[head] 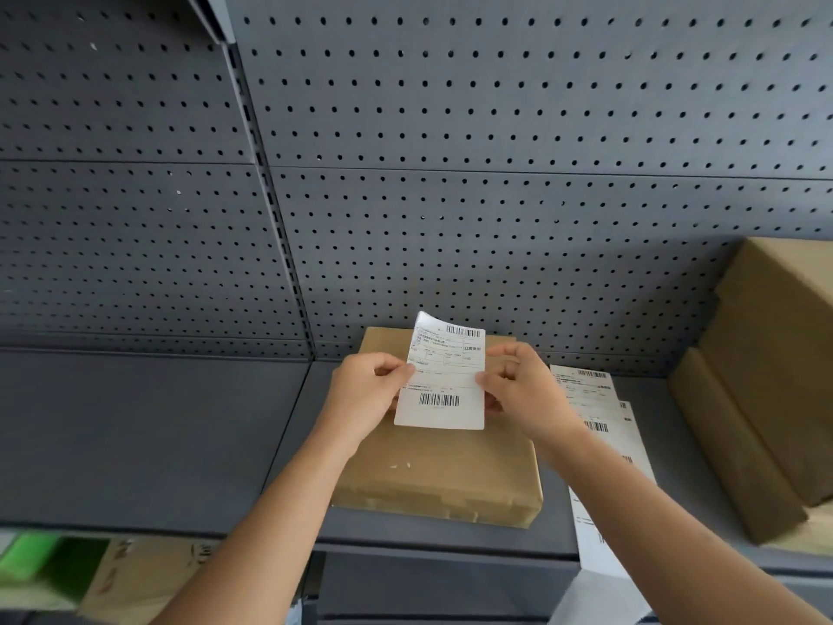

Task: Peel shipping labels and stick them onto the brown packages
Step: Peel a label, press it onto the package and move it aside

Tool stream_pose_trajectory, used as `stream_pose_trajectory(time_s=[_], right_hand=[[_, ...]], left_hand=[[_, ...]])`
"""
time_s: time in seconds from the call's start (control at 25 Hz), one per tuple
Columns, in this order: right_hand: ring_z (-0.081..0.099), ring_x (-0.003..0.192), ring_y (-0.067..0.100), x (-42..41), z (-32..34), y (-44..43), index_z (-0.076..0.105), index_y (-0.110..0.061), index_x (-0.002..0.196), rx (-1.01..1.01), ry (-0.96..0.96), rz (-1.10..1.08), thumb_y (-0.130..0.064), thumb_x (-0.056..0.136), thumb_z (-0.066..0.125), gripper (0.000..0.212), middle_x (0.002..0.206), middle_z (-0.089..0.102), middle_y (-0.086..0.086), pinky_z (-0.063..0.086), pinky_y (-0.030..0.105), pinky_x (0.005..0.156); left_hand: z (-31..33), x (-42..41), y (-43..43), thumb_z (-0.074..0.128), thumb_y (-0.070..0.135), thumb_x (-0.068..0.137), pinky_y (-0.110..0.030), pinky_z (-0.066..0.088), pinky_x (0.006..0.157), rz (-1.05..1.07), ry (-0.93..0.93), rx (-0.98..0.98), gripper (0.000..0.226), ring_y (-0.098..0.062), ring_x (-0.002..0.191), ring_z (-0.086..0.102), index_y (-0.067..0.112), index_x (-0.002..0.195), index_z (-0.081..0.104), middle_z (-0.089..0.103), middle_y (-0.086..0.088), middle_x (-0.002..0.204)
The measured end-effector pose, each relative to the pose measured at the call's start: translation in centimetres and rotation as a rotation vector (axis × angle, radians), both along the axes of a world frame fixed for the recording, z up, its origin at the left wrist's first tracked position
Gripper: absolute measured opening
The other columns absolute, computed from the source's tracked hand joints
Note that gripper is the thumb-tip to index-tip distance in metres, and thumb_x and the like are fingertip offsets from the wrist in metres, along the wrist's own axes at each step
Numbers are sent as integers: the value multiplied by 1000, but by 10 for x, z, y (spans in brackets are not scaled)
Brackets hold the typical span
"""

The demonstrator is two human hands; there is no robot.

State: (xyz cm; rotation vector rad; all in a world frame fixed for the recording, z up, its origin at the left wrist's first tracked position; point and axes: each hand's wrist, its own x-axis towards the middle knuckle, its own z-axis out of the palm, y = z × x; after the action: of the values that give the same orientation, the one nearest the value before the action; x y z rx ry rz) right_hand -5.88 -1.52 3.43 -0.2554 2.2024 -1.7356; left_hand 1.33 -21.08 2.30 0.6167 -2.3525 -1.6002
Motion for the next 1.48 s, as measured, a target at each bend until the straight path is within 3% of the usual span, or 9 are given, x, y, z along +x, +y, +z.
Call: stream_pose_trajectory(time_s=[0.08,0.24,0.44,0.64,0.88,1.08,1.2,1.36,1.48], right_hand=[[66,67,11,1,-6,-3,48,-20,120,62,37,-1,-8,95,61,31,81,70,0,53,24,59],[67,77,17,-2,-18,-5,46,-25,128,210,144,22,-14,94,62,39,81,69,-1,54,36,75],[65,85,16,-3,-23,-9,43,-22,133,307,203,35,-16,94,61,43,83,65,-3,48,26,69],[57,78,9,-1,-20,-13,43,-21,134,379,219,47,-14,96,56,41,84,59,-3,38,17,57],[53,64,4,2,-16,-16,40,-21,134,466,211,75,-12,95,55,43,74,54,-9,35,13,48],[58,73,13,2,-14,-23,37,-16,136,541,242,98,-7,92,50,47,85,57,-4,40,18,49],[61,80,21,1,-15,-25,36,-14,134,569,254,98,-6,91,48,46,93,62,1,41,20,49],[60,77,23,2,-16,-26,38,-14,125,637,278,82,-9,91,50,37,83,55,-4,43,26,49],[59,80,27,4,-16,-22,40,-14,122,805,370,76,-18,92,52,33,94,60,4,43,33,56]], left_hand=[[-4,0,-3,70,27,95,-36,62,81,1,-35,-47,12,-9,82,73,27,86,79,79,13,86],[-8,-2,-6,73,26,93,-36,59,80,-7,-109,-157,11,-8,78,67,24,86,81,75,16,81],[-10,-5,-6,72,24,94,-13,45,64,-21,-144,-251,14,3,77,63,15,94,82,74,11,86],[-13,-11,-5,74,20,93,-1,40,52,-20,-140,-310,16,5,69,59,10,103,80,71,7,86],[-16,-16,-4,77,21,90,-11,36,59,20,-192,-378,23,-9,84,60,12,111,71,70,2,99],[-19,-20,-4,78,22,89,-24,44,71,14,-224,-407,24,-13,88,62,13,110,69,69,2,99],[-18,-20,-3,78,22,89,-25,46,72,6,-229,-414,26,-15,89,63,13,111,68,68,0,101],[-17,-20,-4,76,22,90,-29,48,69,-16,-252,-425,26,-18,88,64,16,111,63,66,-1,103],[-11,-16,-4,74,26,92,-31,49,71,-74,-236,-568,33,-18,94,62,19,120,58,63,1,108]])
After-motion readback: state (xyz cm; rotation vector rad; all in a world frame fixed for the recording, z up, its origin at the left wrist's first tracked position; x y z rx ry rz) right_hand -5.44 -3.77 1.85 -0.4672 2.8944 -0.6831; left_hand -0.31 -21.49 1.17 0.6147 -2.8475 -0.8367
